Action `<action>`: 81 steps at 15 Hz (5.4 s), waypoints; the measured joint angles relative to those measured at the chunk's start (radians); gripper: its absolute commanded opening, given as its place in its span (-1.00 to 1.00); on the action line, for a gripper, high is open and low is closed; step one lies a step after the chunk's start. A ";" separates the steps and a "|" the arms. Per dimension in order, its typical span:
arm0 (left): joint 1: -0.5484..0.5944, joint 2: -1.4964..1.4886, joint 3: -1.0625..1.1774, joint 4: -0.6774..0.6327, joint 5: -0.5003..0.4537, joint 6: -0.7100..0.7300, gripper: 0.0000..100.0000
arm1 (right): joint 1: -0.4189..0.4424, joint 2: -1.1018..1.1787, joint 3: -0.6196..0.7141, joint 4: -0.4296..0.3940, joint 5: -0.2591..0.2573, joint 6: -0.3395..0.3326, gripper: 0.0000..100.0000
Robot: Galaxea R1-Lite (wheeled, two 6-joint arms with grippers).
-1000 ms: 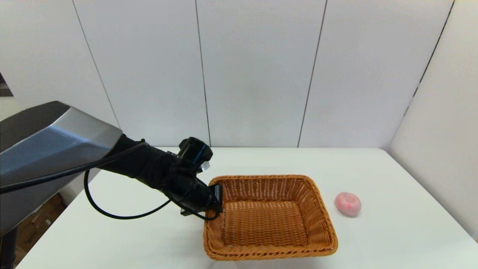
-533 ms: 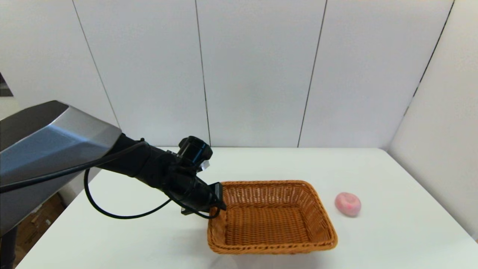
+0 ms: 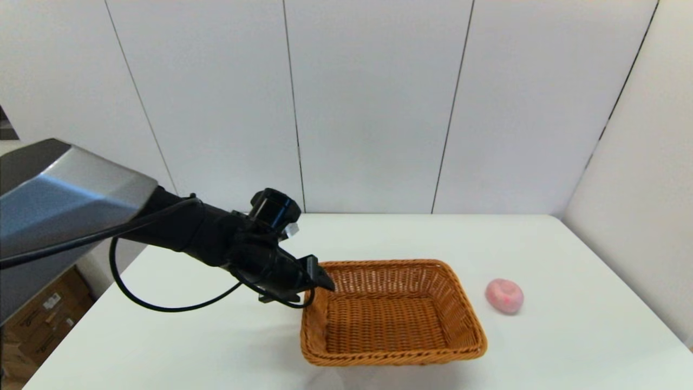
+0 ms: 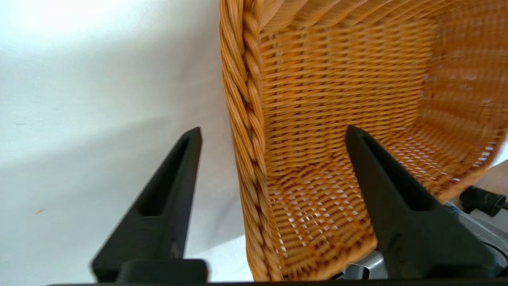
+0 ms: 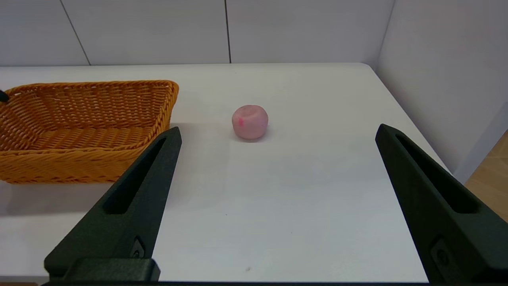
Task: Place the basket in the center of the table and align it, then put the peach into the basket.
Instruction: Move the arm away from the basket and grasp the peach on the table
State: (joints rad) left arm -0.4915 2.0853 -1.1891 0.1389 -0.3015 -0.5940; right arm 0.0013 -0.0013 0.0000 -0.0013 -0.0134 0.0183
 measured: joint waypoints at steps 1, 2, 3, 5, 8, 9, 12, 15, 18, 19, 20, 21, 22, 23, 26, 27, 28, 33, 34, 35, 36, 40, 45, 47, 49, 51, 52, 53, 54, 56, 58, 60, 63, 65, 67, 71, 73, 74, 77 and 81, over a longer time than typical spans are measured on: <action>0.005 -0.033 0.006 0.007 0.003 0.003 1.00 | 0.000 0.000 0.000 0.000 0.000 0.000 1.00; 0.009 -0.073 0.012 0.011 0.005 0.005 1.00 | 0.000 0.000 0.000 0.000 0.000 -0.001 1.00; 0.017 -0.122 0.020 0.022 0.007 0.005 1.00 | 0.000 0.000 0.000 0.000 0.000 -0.001 1.00; 0.037 -0.225 0.032 0.067 0.008 0.006 1.00 | 0.000 0.000 0.000 0.000 0.000 -0.002 1.00; 0.067 -0.409 0.042 0.170 0.034 0.010 1.00 | 0.000 0.000 0.000 0.000 0.000 0.000 1.00; 0.071 -0.475 0.044 0.205 0.050 0.014 1.00 | 0.000 0.000 0.000 0.000 0.000 0.000 1.00; 0.076 -0.696 0.046 0.321 0.078 0.035 1.00 | 0.000 0.000 0.000 0.000 0.000 -0.002 1.00; 0.078 -0.932 0.051 0.436 0.088 0.045 1.00 | 0.000 0.000 0.000 0.000 0.000 0.000 1.00; 0.088 -1.147 0.069 0.528 0.161 0.064 1.00 | 0.000 0.000 0.000 0.000 -0.001 0.000 1.00; 0.114 -1.210 0.095 0.541 0.206 0.091 1.00 | 0.000 0.000 0.000 0.000 0.000 0.000 1.00; 0.153 -1.265 0.126 0.544 0.241 0.122 1.00 | 0.000 0.000 0.000 0.000 -0.001 0.000 1.00; 0.195 -1.318 0.158 0.537 0.258 0.148 1.00 | 0.000 0.000 0.000 0.000 -0.001 0.000 1.00; 0.239 -1.376 0.200 0.522 0.266 0.167 1.00 | 0.000 0.000 0.000 0.000 -0.001 0.000 1.00; 0.271 -1.429 0.247 0.508 0.272 0.176 1.00 | 0.000 0.000 0.000 0.000 -0.001 0.000 1.00; 0.334 -1.597 0.402 0.474 0.320 0.207 1.00 | 0.000 0.000 0.000 0.000 -0.001 0.000 1.00; 0.356 -1.651 0.451 0.471 0.336 0.230 1.00 | 0.000 0.000 0.000 0.000 -0.001 0.000 1.00; 0.385 -1.705 0.496 0.469 0.347 0.257 1.00 | 0.000 0.000 0.000 0.000 0.000 0.000 1.00; 0.486 -1.904 0.669 0.440 0.351 0.376 1.00 | 0.000 0.000 0.000 0.000 -0.001 0.000 1.00; 0.489 -1.939 0.727 0.417 0.353 0.386 1.00 | 0.000 0.000 0.000 0.000 -0.001 0.000 1.00; 0.490 -1.974 0.788 0.386 0.354 0.390 1.00 | 0.000 0.000 0.000 0.000 -0.001 0.000 1.00; 0.491 -2.007 0.854 0.346 0.356 0.396 1.00 | 0.000 0.000 0.000 0.000 0.000 0.000 1.00; 0.490 -2.073 1.066 0.071 0.357 0.412 1.00 | 0.000 0.000 0.000 0.000 0.000 -0.001 1.00; 0.490 -2.086 1.136 -0.069 0.349 0.426 1.00 | 0.000 0.000 0.000 0.000 0.000 -0.003 1.00; 0.490 -2.087 1.142 -0.075 0.347 0.463 1.00 | 0.000 0.000 0.000 0.000 0.000 -0.003 1.00; 0.490 -2.087 1.153 -0.079 0.343 0.517 1.00 | 0.000 0.000 0.000 0.000 0.000 -0.003 1.00; 0.490 -2.087 1.175 -0.128 0.334 0.552 1.00 | 0.000 0.000 0.000 0.000 0.000 -0.004 1.00; 0.490 -2.087 1.182 -0.142 0.332 0.552 1.00 | 0.000 0.000 0.000 0.000 0.000 -0.007 1.00; 0.490 -2.087 1.185 -0.142 0.332 0.546 1.00 | 0.000 0.000 0.000 0.001 0.000 -0.014 1.00; 0.490 -2.087 1.187 -0.143 0.333 0.544 1.00 | 0.000 0.001 -0.008 0.006 0.002 -0.025 1.00; 0.490 -2.087 1.188 -0.143 0.331 0.547 1.00 | 0.000 0.010 -0.075 0.066 0.014 -0.040 1.00; 0.490 -2.087 1.188 -0.145 0.333 0.550 1.00 | 0.000 0.067 -0.183 0.181 0.019 -0.045 1.00; 0.490 -2.087 1.188 -0.145 0.333 0.552 1.00 | -0.001 0.209 -0.268 0.267 0.021 -0.068 1.00; 0.490 -2.087 1.188 -0.142 0.333 0.557 1.00 | 0.000 0.539 -0.345 0.271 0.021 -0.100 1.00; 0.490 -2.087 1.187 -0.142 0.334 0.556 1.00 | 0.001 0.790 -0.372 0.206 0.020 -0.105 1.00; 0.490 -2.087 1.187 -0.144 0.333 0.551 1.00 | 0.001 1.048 -0.391 0.079 0.020 -0.091 1.00; 0.490 -2.087 1.187 -0.144 0.333 0.550 1.00 | 0.006 1.451 -0.449 -0.231 0.025 -0.044 1.00; 0.490 -2.087 1.187 -0.144 0.333 0.550 1.00 | 0.013 1.576 -0.507 -0.304 0.027 0.011 1.00; 0.490 -2.087 1.187 -0.145 0.333 0.550 1.00 | 0.014 1.619 -0.528 -0.312 0.028 0.023 1.00; 0.490 -2.087 1.188 -0.146 0.333 0.547 1.00 | 0.016 1.712 -0.570 -0.315 0.028 0.037 1.00; 0.490 -2.087 1.189 -0.146 0.333 0.543 1.00 | 0.017 1.818 -0.607 -0.316 0.026 0.037 1.00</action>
State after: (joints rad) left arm -0.0017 -0.0013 -0.0004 -0.0072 0.0317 -0.0515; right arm 0.0187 1.8166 -0.6074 -0.3170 0.0123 0.0551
